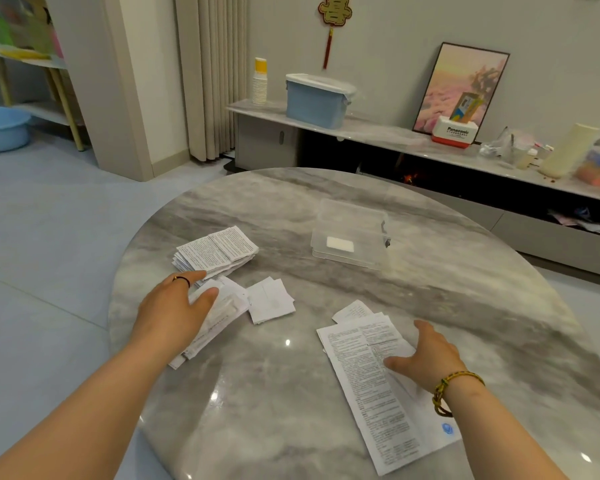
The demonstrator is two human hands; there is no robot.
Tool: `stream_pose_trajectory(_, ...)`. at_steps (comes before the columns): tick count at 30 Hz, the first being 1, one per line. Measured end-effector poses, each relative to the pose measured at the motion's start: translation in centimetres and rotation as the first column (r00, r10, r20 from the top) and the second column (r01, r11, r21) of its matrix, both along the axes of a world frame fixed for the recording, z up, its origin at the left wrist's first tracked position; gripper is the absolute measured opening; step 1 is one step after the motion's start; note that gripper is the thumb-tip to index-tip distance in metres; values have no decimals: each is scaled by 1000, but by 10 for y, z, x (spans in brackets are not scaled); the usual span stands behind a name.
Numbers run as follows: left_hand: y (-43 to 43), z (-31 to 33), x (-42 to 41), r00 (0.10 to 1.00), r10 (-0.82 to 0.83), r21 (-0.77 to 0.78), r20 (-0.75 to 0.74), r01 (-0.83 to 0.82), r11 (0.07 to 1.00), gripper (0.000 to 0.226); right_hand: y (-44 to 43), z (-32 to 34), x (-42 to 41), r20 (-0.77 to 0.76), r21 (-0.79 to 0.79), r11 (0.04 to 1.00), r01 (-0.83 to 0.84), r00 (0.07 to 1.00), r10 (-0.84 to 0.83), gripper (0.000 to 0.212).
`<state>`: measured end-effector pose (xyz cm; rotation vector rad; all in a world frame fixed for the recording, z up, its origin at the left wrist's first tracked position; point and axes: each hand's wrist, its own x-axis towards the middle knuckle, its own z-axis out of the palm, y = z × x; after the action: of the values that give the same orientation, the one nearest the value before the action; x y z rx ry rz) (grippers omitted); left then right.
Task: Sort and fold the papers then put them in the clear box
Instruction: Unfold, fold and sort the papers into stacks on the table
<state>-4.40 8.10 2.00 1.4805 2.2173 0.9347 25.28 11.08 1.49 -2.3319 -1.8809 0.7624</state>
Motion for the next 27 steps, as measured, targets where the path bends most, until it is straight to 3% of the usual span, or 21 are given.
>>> stream_pose_trajectory(4,-3,4,24,995,-103,144,-15,104,984,31,-1,-3,-4,114,-80,997,13,993,-3,91)
stream_pose_trajectory(8,-6,-1,53,970,-238,115,-48,242,963,24,0,-5,-4,140,-87,996,14,990,-2,87)
stream_pose_trajectory(12,-8,-11,78,920,-391,-31,4,391,920,21,2,-3,-1,26,-115,992,50,999,-47,64)
stream_pose_trajectory(16,-4,-19,85,917,-389,-136,84,397,908,18,7,-4,2,-196,-73,996,58,978,-71,33)
stream_pose_trajectory(19,-1,-21,85,913,-388,-178,122,405,897,10,7,-2,5,-261,-7,999,47,964,-47,10)
stream_pose_trajectory(27,10,-23,95,907,-393,-187,149,416,890,20,10,-7,8,-202,158,987,-31,977,63,25)
